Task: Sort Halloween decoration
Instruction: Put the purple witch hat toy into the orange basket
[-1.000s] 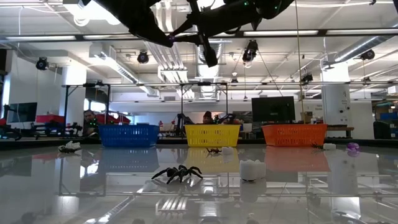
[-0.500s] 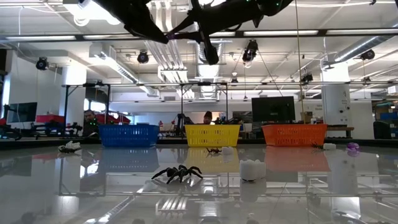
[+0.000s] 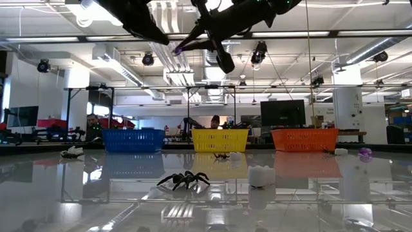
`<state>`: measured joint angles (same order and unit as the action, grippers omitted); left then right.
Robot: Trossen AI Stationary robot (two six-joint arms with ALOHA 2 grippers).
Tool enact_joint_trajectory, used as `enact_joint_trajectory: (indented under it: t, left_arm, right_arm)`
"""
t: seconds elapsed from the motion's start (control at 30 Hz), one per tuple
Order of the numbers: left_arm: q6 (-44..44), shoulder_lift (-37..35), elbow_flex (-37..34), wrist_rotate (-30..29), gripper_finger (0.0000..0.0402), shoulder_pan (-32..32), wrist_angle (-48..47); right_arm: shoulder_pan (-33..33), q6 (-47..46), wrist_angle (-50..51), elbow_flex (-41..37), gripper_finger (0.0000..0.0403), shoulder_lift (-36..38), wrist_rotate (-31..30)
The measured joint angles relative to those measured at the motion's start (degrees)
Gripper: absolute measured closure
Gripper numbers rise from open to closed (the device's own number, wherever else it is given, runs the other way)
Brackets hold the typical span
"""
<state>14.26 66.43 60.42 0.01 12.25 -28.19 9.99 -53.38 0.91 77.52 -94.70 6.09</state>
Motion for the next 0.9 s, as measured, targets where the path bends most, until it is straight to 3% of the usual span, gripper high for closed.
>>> enact_joint_trajectory:
  t: [0.2, 0.57, 0.9]
  left_arm:
    - [0.0, 0.0, 0.0, 0.2, 0.0401, 0.0, -3.2]
    - [-0.3, 0.0, 0.0, 0.7, 0.0401, 0.0, -3.7]
    - [0.0, 0.0, -0.1, 0.7, 0.0401, 0.0, -4.9]
  right_arm:
    - [-1.4, 0.9, 5.2, 0.0, 0.0394, 0.0, -0.6]
    - [-2.9, 1.7, 20.6, -0.1, 0.0394, 0.0, -10.9]
    - [0.9, 3.4, 35.9, -0.1, 0.0394, 1.7, -17.5]
